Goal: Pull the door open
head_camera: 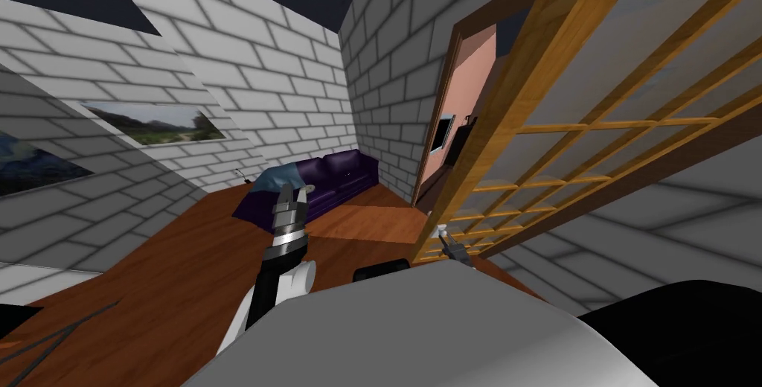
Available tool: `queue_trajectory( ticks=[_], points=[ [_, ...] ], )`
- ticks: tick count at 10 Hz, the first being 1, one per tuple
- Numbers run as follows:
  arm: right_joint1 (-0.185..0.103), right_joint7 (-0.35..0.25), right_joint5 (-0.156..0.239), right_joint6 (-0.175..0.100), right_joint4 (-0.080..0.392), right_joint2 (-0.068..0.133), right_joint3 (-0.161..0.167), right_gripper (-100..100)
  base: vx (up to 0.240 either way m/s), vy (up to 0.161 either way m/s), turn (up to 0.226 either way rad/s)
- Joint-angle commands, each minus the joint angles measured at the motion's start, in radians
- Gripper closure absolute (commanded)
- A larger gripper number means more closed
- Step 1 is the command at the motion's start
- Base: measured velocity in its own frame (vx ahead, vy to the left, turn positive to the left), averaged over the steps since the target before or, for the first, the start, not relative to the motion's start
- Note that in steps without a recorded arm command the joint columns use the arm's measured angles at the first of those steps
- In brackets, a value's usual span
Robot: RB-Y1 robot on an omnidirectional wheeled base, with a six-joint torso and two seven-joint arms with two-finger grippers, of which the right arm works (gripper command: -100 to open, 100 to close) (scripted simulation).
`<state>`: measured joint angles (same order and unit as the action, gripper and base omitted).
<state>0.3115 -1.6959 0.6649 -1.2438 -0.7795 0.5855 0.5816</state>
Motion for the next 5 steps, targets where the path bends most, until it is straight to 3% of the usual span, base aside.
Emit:
queue_trajectory(
  ticks=[1,5],
  points=[
    [0.004,-0.009,-0.004,-0.016,0.011,0.004,0.009,100,-0.216,-0.061,0.156],
    [0.002,-0.032,-0.014,-0.052,0.042,0.011,0.026,100,-0.194,-0.031,0.12]
  ],
)
